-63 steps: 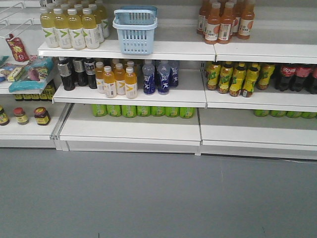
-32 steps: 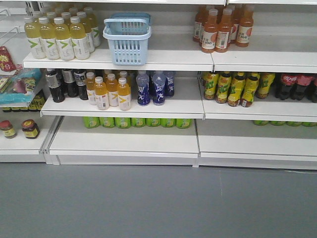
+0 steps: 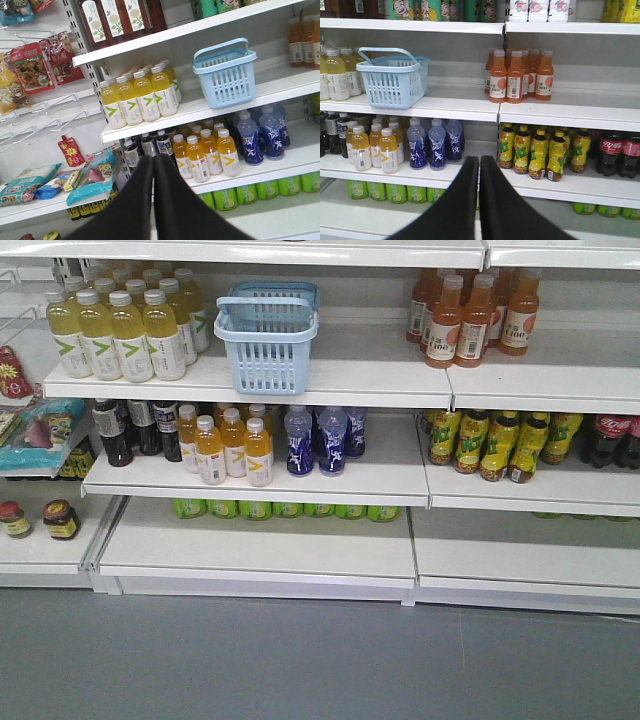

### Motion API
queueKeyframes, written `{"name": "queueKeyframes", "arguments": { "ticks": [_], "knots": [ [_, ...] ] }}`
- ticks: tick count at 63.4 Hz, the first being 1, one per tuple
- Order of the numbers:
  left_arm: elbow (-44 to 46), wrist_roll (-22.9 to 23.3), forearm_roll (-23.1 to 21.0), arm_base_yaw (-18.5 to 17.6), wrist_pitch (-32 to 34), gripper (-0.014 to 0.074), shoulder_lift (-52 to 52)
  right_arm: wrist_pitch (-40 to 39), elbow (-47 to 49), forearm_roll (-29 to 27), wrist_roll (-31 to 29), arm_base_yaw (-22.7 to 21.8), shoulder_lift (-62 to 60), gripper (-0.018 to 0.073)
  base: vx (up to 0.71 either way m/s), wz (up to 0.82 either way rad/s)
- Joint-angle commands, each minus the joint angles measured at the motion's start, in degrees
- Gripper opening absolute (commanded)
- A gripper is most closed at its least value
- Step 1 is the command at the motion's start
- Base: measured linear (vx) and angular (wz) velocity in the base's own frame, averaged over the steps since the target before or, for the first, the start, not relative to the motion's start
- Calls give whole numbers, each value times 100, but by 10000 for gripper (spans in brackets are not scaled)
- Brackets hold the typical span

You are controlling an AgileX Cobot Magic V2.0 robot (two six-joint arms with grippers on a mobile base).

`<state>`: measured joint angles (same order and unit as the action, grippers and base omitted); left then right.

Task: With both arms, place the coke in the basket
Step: 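Drive the base toward the shelf holding the light-blue basket, then position the base in front of the light-blue basket on the shelf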

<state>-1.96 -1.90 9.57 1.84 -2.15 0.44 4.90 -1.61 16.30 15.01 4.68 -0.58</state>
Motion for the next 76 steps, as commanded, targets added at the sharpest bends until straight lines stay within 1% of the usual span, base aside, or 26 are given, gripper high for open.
{"name": "queueKeyframes", "arguments": {
  "ticks": [1, 76],
  "knots": [
    [-19, 55, -65, 5, 408, -6, 103, -400, -61, 57, -16, -9, -107, -5, 16, 7],
    [-19, 55, -65, 5, 408, -6, 103, -400, -61, 57, -16, -9, -107, -5, 15, 1]
  ]
}}
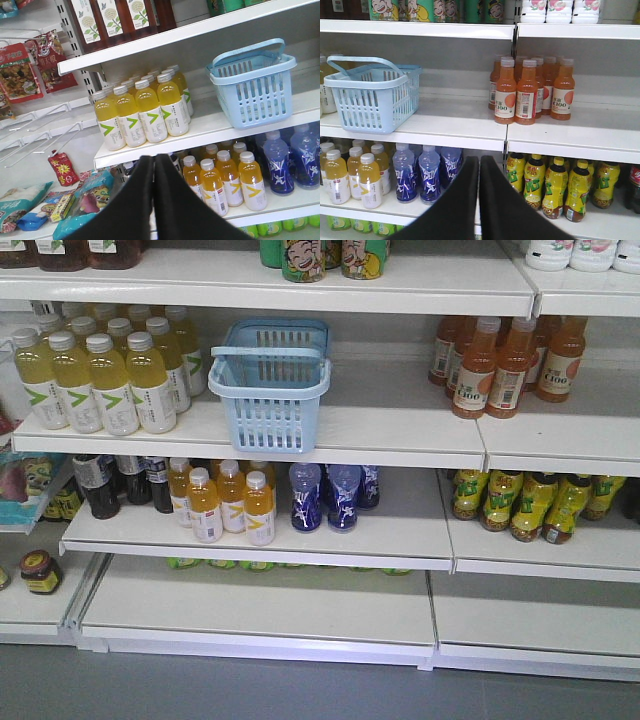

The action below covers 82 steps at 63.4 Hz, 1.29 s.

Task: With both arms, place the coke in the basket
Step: 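Position the base in front of the light-blue basket on the shelf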

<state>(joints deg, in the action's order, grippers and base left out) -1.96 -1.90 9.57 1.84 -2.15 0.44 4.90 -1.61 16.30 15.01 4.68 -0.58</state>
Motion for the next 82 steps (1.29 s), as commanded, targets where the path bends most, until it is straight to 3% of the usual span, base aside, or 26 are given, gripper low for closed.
{"name": "queueKeyframes", "arguments": {
  "ticks": [1, 82],
  "knots": [
    [-19, 55, -65, 5, 408, -6, 103, -400, -61, 57, -16, -9, -107, -5, 13, -4],
    [-19, 55, -65, 5, 408, -6, 103, -400, -61, 57, -16, -9, -107, -5, 9, -6]
  ]
}}
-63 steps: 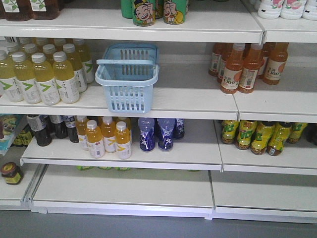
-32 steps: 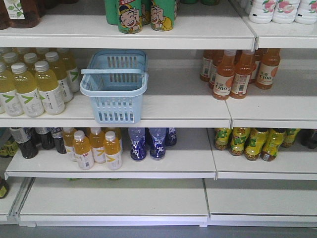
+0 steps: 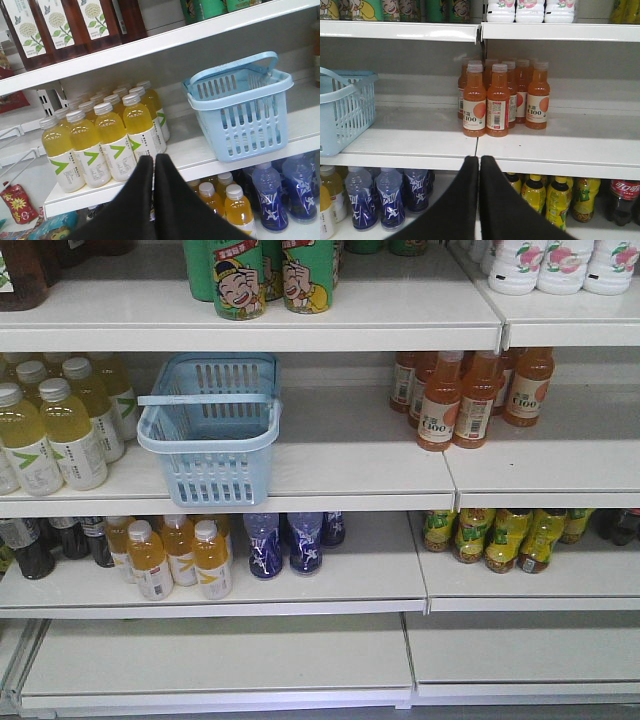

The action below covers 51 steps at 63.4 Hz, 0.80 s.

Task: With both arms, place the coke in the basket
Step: 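Position the base in front of the light-blue basket on the shelf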

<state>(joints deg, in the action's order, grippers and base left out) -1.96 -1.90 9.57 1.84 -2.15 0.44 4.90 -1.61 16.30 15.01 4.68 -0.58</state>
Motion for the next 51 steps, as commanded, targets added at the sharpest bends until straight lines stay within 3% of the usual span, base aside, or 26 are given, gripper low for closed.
{"name": "queueKeyframes", "arguments": {
  "ticks": [1, 51],
  "knots": [
    [-19, 55, -65, 5, 408, -6, 103, -400, -61, 57, -16, -9, -107, -5, 4, -2],
    [-19, 55, -65, 5, 408, -6, 103, -400, -61, 57, -16, -9, -107, -5, 2, 0]
  ]
}}
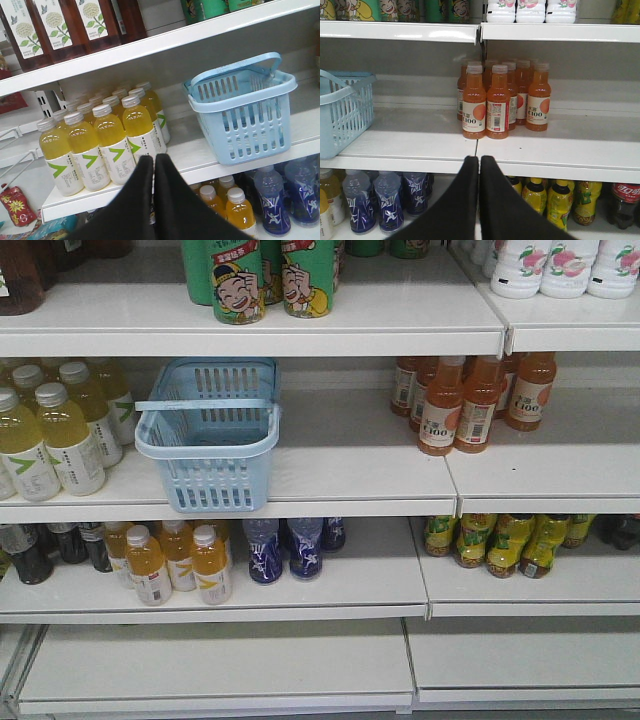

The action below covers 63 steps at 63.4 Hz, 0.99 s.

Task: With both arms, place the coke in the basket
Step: 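Position the base in front of the light-blue basket on the shelf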

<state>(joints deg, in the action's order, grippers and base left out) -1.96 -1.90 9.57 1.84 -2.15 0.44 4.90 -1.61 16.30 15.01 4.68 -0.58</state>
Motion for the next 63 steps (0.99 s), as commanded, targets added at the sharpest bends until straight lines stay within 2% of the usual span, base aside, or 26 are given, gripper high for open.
{"name": "queueKeyframes", "arguments": {
  "ticks": [1, 50, 54, 57, 63],
  "knots": [
    [-19, 55, -65, 5, 408, -6, 103, -400, -61, 57, -16, -9, -107, -5, 0, 0],
    [-19, 74, -71, 5, 476, -6, 103, -400, -61, 57, -16, -9, -107, -5, 0, 0],
    [-19, 377, -255, 5, 564, -6, 103, -400, -61, 57, -16, -9, -107, -5, 0, 0],
    [-19, 818, -613, 5, 652, -6, 103, -400, -61, 57, -16, -9, -107, -5, 0, 0],
    [-19, 2047, -1651, 5, 771, -6, 103, -400, -61, 57, -16, -9, -107, -5, 0, 0]
  ]
}}
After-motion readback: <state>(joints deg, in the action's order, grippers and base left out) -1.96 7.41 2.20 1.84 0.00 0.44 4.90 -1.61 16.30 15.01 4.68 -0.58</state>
